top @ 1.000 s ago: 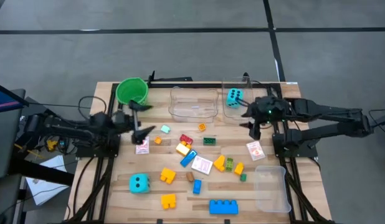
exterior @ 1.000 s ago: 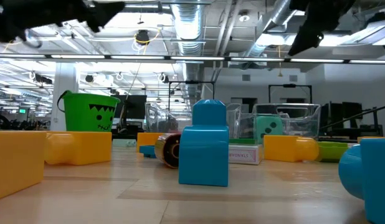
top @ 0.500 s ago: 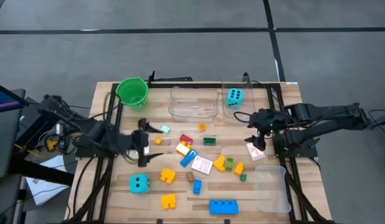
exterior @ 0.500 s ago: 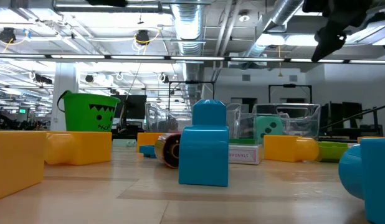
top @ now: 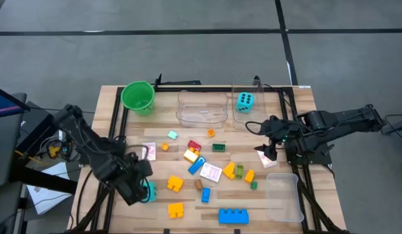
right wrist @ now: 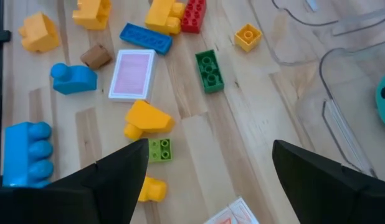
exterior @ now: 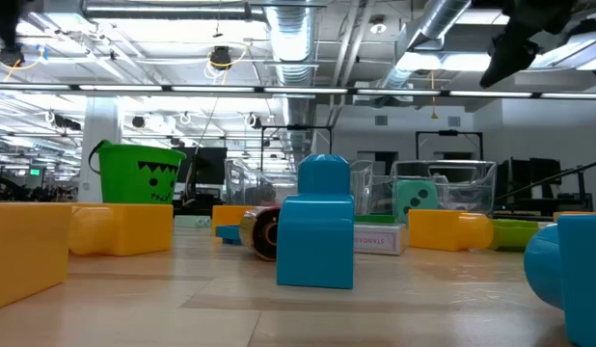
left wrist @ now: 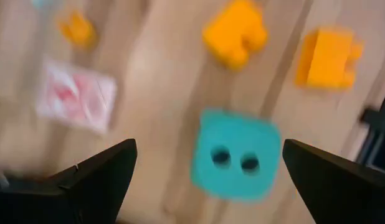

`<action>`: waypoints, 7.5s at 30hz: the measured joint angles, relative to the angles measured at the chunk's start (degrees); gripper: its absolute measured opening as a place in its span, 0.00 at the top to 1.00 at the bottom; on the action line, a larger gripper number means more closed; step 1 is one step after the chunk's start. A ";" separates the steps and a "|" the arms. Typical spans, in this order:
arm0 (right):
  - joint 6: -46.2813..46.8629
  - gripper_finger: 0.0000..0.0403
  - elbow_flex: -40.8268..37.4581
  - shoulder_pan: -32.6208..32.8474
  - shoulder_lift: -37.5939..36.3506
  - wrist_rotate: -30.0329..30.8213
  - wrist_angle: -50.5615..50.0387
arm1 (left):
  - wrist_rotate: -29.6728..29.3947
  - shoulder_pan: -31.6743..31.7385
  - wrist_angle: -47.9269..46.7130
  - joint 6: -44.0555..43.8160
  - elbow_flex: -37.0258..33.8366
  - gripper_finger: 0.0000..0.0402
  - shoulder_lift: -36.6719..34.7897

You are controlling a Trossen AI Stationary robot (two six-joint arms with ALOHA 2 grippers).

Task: Pick & Place Toys
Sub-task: Put the blue dice into the right transparent bin

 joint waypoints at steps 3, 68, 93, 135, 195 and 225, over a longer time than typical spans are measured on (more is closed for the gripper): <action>0.03 0.18 0.00 0.54 0.00 0.05 0.14 | 3.65 -1.77 0.46 -1.70 0.00 0.00 2.33; 0.15 0.18 -0.02 1.66 0.17 -0.15 5.78 | -7.11 -13.85 20.01 -24.18 -17.64 0.00 1.89; -0.68 0.18 -0.02 1.66 0.17 -0.15 5.98 | -23.82 -17.36 29.27 -18.40 -17.92 0.00 -3.97; -4.57 0.18 -0.02 1.66 0.17 1.26 6.26 | -56.56 -11.70 38.16 4.60 -17.79 0.00 -23.71; 10.71 0.18 0.00 1.22 0.97 2.56 14.63 | 8.09 -3.36 -2.04 -25.02 4.46 0.00 9.78; 20.59 0.18 0.07 14.38 10.72 2.85 30.91 | -13.96 -16.15 6.35 -27.46 -2.21 0.00 10.77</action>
